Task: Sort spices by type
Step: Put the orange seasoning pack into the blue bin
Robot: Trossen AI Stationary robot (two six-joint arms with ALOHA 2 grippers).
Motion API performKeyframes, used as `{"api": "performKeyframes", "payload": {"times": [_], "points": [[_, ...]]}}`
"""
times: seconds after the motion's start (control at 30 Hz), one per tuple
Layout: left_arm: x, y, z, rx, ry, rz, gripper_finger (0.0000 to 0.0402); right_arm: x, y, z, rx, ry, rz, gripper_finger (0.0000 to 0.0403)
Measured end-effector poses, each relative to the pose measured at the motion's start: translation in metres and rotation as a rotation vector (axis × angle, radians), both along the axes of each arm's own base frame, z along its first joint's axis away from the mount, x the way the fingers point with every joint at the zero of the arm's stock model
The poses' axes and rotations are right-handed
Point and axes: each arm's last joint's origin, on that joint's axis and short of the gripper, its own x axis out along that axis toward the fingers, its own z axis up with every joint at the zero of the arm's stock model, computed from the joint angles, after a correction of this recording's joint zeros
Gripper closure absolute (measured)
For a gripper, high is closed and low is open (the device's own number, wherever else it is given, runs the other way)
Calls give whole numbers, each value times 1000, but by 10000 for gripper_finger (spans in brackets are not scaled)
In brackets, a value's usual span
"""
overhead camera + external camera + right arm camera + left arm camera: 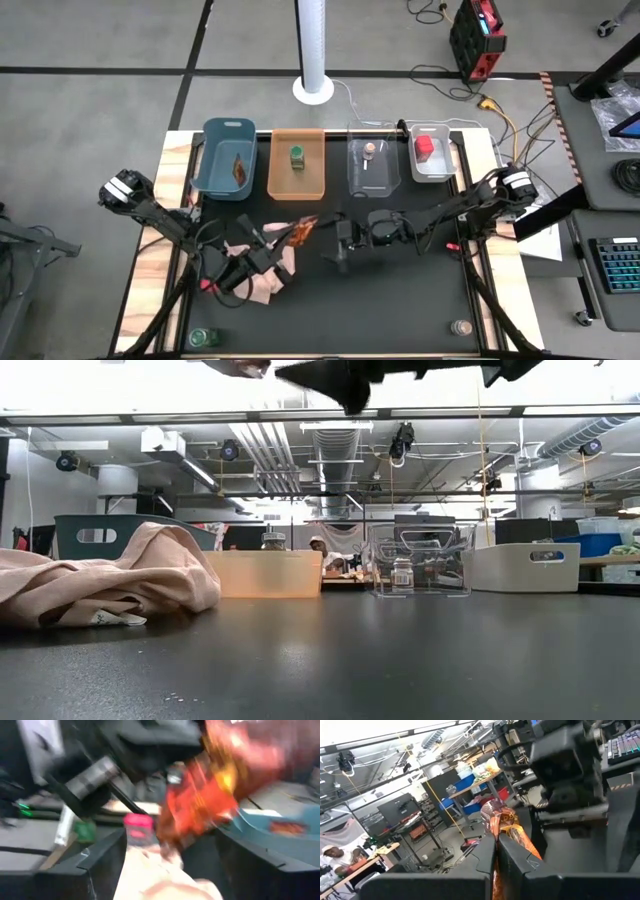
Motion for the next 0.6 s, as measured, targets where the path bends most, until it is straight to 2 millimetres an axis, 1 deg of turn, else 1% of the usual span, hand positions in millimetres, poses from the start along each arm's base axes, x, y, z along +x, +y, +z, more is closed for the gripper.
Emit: {"api": "performKeyframes", "payload": {"times": [0.1,0.2,0.37,0.47,0.6], "points": [[0,0,0,-5,-11,-21,401,3,3,6,20,-40,80,104],[1,-2,-1,3,-24,-81,401,7,4,5,22,-46,89,106],[2,-3,-1,-3,-45,-130,401,11,-2,7,58,-52,68,122],[2,-3,0,-7,-49,-134,401,12,-6,8,71,-60,0,133],[3,-4,0,-7,-65,-177,401,13,-7,8,35,-87,-8,149]]}}
